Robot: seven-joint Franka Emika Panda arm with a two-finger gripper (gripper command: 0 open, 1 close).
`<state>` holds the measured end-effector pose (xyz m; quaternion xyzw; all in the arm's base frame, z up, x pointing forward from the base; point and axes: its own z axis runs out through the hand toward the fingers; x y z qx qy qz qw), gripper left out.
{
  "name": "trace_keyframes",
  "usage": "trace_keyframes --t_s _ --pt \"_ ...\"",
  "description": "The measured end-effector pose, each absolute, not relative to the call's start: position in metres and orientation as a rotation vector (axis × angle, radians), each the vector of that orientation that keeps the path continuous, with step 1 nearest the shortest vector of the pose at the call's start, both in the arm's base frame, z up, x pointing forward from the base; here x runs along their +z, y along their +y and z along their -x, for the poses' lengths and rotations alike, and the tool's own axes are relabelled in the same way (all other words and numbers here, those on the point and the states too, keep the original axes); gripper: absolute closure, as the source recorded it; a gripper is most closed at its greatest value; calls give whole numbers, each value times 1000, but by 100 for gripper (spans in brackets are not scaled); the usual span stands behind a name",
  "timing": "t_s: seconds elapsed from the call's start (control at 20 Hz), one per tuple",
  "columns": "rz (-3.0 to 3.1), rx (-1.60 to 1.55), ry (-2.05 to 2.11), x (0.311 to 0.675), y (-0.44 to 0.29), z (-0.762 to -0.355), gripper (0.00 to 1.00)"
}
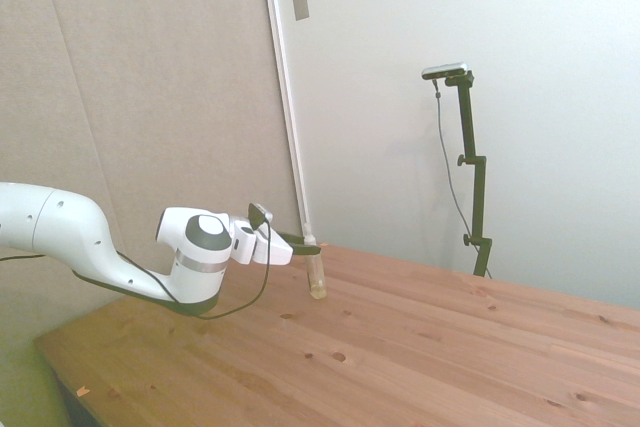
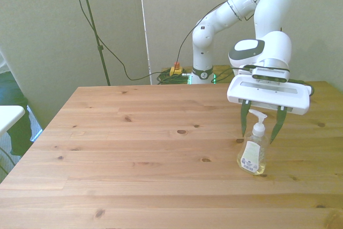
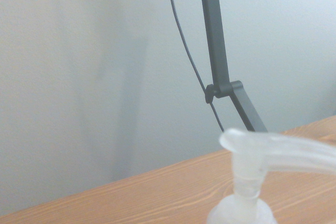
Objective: Stand the sanitizer
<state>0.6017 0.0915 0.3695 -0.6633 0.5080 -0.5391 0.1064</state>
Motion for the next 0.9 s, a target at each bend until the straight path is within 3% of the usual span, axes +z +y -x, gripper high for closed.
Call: trace_keyframes --t_s 0.7,0.9 --pt "2066 -1418 1505 380 97 -597 0" --pt "2145 -1257 1518 399 99 -591 0"
